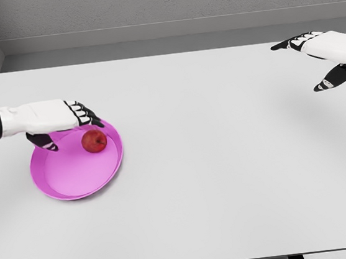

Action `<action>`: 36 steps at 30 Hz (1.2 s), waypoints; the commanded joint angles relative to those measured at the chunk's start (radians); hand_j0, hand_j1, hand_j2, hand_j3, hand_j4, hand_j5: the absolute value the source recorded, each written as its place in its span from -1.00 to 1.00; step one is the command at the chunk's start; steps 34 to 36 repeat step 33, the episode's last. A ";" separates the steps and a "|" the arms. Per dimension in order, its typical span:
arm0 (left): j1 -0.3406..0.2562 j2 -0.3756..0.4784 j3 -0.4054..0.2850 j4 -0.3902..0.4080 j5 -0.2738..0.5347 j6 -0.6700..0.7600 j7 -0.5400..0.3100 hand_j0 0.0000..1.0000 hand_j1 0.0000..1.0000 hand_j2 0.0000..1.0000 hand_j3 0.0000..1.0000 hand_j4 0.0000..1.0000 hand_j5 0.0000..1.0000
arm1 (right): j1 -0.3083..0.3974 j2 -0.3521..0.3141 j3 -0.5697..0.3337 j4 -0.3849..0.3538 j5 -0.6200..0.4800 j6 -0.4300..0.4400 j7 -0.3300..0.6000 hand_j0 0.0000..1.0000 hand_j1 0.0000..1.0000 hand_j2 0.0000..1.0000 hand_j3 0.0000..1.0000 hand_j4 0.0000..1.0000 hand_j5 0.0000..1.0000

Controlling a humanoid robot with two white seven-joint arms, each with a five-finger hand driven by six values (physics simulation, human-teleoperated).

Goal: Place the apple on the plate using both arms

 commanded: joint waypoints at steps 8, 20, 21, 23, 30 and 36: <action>0.029 0.056 0.055 0.015 0.202 0.002 0.000 1.00 1.00 1.00 1.00 1.00 1.00 | 0.000 -0.001 0.000 -0.001 -0.002 0.001 0.000 1.00 1.00 1.00 1.00 1.00 1.00; 0.046 0.064 0.086 0.096 0.205 0.002 0.000 1.00 1.00 1.00 1.00 1.00 1.00 | 0.000 -0.001 0.000 -0.001 -0.002 0.001 0.000 1.00 1.00 1.00 1.00 1.00 1.00; 0.055 0.068 0.097 0.098 0.205 0.002 0.000 1.00 1.00 1.00 1.00 1.00 1.00 | 0.000 -0.001 0.000 -0.001 -0.002 0.001 0.000 1.00 1.00 1.00 1.00 1.00 1.00; 0.066 0.076 0.112 0.098 0.204 0.002 0.000 1.00 1.00 1.00 1.00 1.00 1.00 | 0.002 -0.001 0.000 -0.001 -0.002 0.001 0.000 1.00 1.00 1.00 1.00 1.00 1.00; 0.071 0.074 0.114 0.122 0.202 0.002 -0.001 1.00 1.00 1.00 1.00 1.00 1.00 | 0.002 -0.001 0.001 0.000 -0.002 0.001 0.000 1.00 1.00 1.00 1.00 1.00 1.00; 0.071 0.074 0.114 0.122 0.204 0.002 -0.001 1.00 1.00 1.00 1.00 1.00 1.00 | 0.000 -0.001 0.001 0.000 -0.002 0.001 0.000 1.00 1.00 1.00 1.00 1.00 1.00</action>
